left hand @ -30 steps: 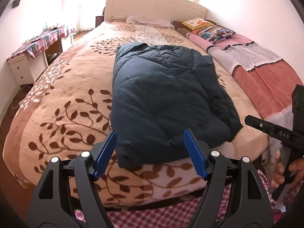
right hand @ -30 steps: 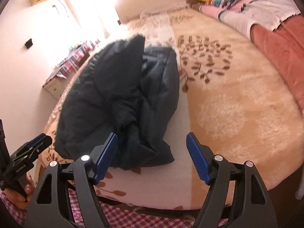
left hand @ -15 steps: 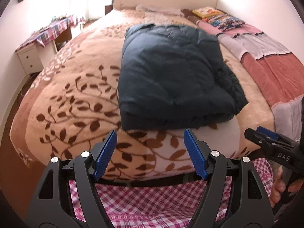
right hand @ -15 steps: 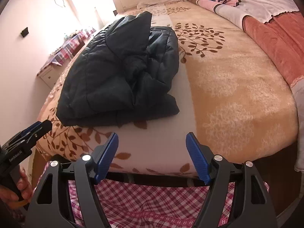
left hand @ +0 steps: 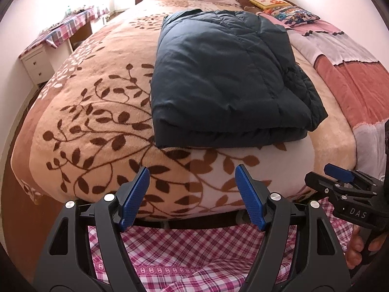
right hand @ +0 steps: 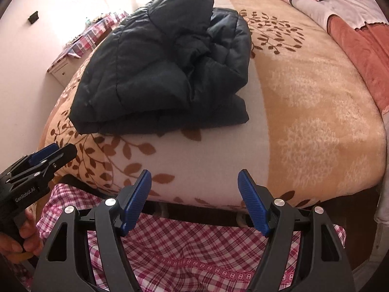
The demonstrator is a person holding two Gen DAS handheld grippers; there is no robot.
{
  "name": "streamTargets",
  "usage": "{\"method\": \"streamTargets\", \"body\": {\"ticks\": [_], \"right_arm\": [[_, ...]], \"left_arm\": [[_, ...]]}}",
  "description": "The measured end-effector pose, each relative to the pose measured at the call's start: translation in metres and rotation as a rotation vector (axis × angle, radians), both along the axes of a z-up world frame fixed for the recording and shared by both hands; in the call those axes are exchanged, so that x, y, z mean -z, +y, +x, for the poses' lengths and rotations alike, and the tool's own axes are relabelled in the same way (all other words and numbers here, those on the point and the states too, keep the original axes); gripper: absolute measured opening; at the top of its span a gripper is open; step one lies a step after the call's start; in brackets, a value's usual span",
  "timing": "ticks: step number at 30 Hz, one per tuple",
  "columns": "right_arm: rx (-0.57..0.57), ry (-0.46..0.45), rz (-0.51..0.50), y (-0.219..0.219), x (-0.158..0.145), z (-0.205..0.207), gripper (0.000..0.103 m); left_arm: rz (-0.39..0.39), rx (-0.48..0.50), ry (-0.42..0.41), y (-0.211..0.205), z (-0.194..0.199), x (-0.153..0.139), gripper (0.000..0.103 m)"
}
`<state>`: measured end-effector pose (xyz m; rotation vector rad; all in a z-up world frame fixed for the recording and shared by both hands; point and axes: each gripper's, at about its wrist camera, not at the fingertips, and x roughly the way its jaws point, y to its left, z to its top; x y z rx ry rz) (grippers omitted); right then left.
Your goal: Fold large clothes
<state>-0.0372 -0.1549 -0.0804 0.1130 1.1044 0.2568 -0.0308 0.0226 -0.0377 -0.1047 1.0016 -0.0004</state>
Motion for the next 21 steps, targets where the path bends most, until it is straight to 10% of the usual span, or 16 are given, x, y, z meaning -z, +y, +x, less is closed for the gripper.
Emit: {"method": "streamTargets", "body": {"ticks": [21], "right_arm": [[-0.013, 0.039, -0.008, 0.0055, 0.0068, 0.0030, 0.073]], "left_arm": [[-0.001, 0.009, 0.016, -0.0002, 0.0033, 0.0048, 0.072]]}}
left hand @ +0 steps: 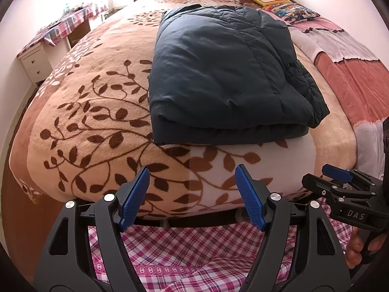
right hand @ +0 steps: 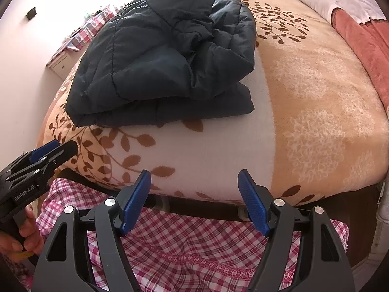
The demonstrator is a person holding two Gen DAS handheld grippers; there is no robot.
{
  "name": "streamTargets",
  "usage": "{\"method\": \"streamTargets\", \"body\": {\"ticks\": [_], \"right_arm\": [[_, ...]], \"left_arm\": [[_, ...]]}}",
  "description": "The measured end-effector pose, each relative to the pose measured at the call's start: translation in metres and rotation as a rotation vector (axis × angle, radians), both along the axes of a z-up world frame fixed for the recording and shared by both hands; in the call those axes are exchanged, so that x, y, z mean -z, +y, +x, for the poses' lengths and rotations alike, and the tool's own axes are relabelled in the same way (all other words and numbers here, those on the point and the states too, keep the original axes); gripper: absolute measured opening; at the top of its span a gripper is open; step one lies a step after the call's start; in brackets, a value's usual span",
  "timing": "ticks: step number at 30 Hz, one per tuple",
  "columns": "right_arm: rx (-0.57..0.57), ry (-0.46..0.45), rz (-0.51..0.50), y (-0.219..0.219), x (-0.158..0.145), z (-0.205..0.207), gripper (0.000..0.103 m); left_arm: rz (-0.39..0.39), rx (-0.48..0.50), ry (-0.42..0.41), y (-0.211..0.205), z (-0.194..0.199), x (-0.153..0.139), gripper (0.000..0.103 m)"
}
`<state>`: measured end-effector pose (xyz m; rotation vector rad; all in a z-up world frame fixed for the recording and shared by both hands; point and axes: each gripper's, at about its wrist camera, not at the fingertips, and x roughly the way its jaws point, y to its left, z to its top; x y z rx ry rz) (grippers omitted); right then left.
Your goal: Fold large clothes
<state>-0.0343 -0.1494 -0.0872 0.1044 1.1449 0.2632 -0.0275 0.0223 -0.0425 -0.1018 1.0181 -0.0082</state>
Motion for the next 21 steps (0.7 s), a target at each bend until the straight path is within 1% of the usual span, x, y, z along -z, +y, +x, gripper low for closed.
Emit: {"method": "streamTargets", "body": {"ticks": [21], "right_arm": [[0.000, 0.004, -0.006, 0.0009, -0.0002, -0.0004, 0.073]], "left_arm": [[0.001, -0.011, 0.002, 0.0033, -0.0017, -0.0017, 0.072]]}}
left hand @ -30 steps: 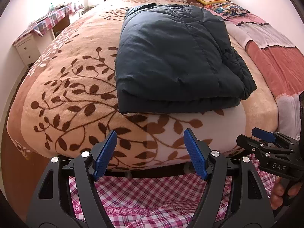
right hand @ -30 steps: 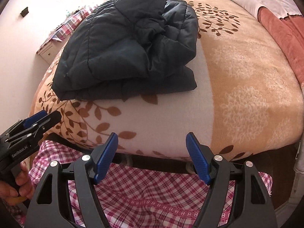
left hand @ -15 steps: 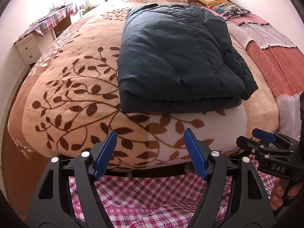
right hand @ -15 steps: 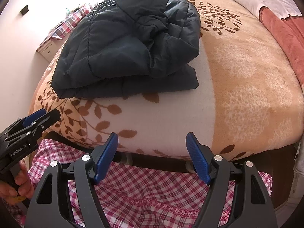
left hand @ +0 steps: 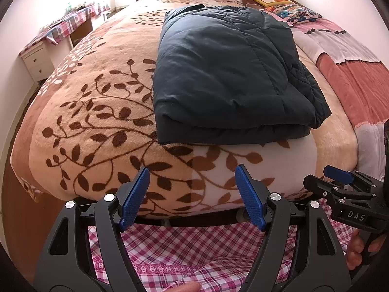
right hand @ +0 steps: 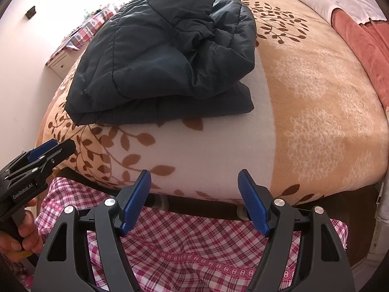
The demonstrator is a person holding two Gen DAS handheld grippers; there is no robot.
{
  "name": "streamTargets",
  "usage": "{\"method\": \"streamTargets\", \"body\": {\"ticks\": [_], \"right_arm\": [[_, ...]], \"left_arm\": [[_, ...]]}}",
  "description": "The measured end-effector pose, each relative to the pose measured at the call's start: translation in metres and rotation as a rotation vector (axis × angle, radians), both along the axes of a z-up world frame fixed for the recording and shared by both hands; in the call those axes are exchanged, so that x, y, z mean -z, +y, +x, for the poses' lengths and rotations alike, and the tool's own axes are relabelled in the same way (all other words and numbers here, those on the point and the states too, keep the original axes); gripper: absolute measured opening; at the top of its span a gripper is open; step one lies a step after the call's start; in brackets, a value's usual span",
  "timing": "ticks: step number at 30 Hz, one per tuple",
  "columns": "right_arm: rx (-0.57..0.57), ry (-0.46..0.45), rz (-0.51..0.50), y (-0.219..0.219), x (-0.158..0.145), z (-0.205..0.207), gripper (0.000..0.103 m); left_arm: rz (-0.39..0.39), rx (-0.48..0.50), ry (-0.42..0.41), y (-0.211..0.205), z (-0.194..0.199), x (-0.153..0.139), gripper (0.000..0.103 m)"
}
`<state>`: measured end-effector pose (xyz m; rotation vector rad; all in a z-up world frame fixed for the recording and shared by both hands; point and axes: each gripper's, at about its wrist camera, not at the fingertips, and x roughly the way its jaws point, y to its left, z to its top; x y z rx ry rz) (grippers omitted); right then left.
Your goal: Fold large clothes
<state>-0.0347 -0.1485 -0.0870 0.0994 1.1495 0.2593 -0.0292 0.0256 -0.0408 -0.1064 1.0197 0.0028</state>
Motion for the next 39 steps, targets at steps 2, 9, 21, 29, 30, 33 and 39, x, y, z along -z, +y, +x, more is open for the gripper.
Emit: {"method": "streamTargets", "body": {"ticks": [2, 9, 21, 29, 30, 33, 39], "right_arm": [[-0.002, 0.000, -0.001, 0.0003, 0.0000, -0.0003, 0.073], [-0.002, 0.001, -0.001, 0.0006, 0.0004, -0.0004, 0.073], [-0.006, 0.002, -0.006, 0.0023, 0.0012, -0.0019, 0.073], [-0.005, 0.004, -0.005, 0.0024, 0.0011, -0.0016, 0.073], [-0.005, 0.004, -0.005, 0.0024, 0.0012, -0.0017, 0.073], [-0.007, 0.004, -0.006, 0.0029, 0.0012, -0.0021, 0.073], [-0.007, 0.005, -0.006, 0.0028, 0.0014, -0.0014, 0.073]], "left_arm": [[-0.001, 0.000, 0.001, 0.0003, 0.0000, -0.0001, 0.072], [-0.003, -0.003, 0.000, 0.0010, -0.0010, 0.0002, 0.072], [-0.004, -0.004, -0.003, 0.0018, -0.0020, -0.0007, 0.072], [-0.005, -0.005, -0.002, 0.0025, -0.0022, -0.0007, 0.072], [-0.005, -0.006, -0.002, 0.0028, -0.0023, -0.0011, 0.072], [-0.005, -0.006, -0.001, 0.0025, -0.0024, -0.0012, 0.072], [-0.005, -0.007, -0.001, 0.0020, -0.0021, -0.0012, 0.072]]}}
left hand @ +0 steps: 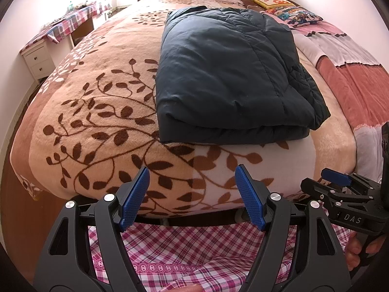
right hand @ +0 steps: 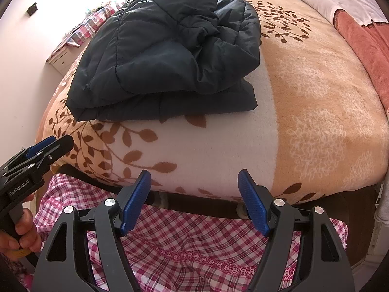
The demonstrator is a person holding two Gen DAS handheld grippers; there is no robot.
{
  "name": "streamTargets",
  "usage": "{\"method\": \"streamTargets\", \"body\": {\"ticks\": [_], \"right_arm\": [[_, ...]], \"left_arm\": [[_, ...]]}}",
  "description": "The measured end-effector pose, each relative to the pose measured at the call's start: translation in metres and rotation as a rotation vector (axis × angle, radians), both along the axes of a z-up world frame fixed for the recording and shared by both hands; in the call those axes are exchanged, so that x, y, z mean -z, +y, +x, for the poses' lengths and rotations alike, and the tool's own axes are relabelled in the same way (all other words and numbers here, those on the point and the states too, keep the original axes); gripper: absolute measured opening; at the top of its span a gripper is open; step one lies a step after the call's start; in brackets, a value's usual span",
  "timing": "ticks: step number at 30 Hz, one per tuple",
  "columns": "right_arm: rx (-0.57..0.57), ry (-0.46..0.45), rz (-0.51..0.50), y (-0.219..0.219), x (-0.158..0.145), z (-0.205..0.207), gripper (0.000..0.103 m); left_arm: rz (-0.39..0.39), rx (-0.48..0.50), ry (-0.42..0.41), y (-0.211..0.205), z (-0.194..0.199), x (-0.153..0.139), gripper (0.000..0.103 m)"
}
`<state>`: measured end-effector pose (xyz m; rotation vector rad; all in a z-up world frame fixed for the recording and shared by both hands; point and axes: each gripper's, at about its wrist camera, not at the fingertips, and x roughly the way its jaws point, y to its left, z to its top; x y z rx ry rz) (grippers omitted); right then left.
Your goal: Fold large clothes
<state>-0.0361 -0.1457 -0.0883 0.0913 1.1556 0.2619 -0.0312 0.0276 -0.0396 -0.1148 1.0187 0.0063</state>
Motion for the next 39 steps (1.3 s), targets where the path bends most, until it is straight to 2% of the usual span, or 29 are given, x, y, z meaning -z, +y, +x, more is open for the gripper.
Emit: {"method": "streamTargets", "body": {"ticks": [39], "right_arm": [[-0.005, 0.000, -0.002, 0.0013, 0.0014, -0.0026, 0.073]], "left_arm": [[0.005, 0.007, -0.018, -0.0026, -0.0001, -0.0038, 0.072]]}}
